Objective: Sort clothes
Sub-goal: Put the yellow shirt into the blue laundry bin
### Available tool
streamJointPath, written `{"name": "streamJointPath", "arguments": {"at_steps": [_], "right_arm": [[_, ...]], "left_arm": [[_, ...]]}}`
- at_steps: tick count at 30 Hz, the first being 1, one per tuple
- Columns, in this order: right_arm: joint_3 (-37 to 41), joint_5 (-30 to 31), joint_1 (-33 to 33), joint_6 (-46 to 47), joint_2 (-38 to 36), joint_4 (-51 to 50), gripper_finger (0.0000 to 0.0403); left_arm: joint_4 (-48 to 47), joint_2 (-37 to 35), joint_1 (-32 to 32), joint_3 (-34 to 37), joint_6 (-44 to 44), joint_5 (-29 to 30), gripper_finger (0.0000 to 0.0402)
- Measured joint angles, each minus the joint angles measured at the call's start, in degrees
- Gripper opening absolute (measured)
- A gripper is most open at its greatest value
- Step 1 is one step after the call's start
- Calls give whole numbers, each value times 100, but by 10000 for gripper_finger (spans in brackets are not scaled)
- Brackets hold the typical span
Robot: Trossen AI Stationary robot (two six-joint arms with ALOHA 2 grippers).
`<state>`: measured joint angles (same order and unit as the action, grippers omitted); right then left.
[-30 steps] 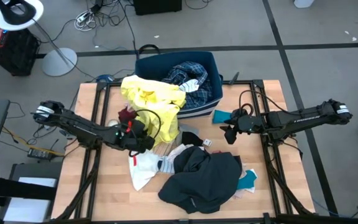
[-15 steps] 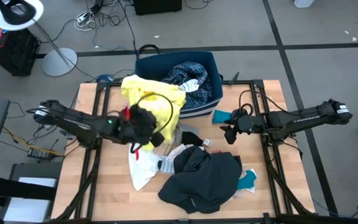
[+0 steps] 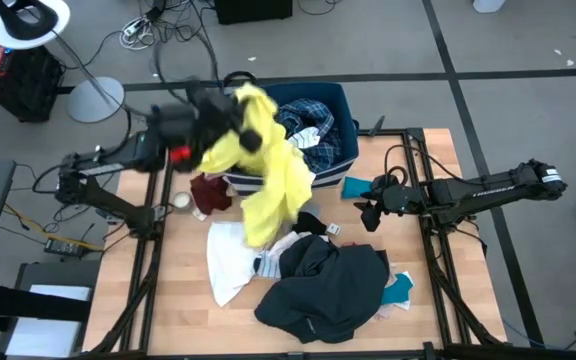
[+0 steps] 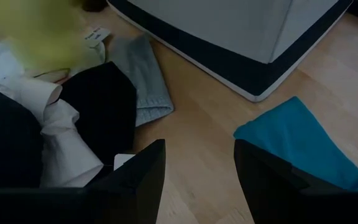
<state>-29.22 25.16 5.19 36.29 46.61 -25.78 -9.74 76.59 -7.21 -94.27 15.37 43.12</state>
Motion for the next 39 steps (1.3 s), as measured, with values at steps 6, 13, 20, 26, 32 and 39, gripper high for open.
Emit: {"name": "streamJointPath", "arguments": {"at_steps": [6, 13, 20, 26, 32, 39], "right_arm": [[-2, 70, -4, -53, 14, -3, 192], [-3, 99, -48, -55, 26, -13, 192], [-4, 93, -48, -52, 26, -90, 192], [-3, 127, -48, -52, 26, -91, 192], [-4, 165, -48, -48, 26, -90, 192], [-2, 166, -48, -28, 26, -90, 192]], "left_arm": [[727, 465, -890, -561, 54, -1023, 0], [942, 1242, -1385, -1015, 49, -2078, 0], [-1652, 1585, -1671, -1098, -338, -2081, 0], [-3572, 1953, -1867, -1100, -1247, -2469, 0], [-3806, 2700, -1903, -1098, -1572, -2889, 9], [-3818, 3710, -1935, -1098, -2094, -3389, 56]]}}
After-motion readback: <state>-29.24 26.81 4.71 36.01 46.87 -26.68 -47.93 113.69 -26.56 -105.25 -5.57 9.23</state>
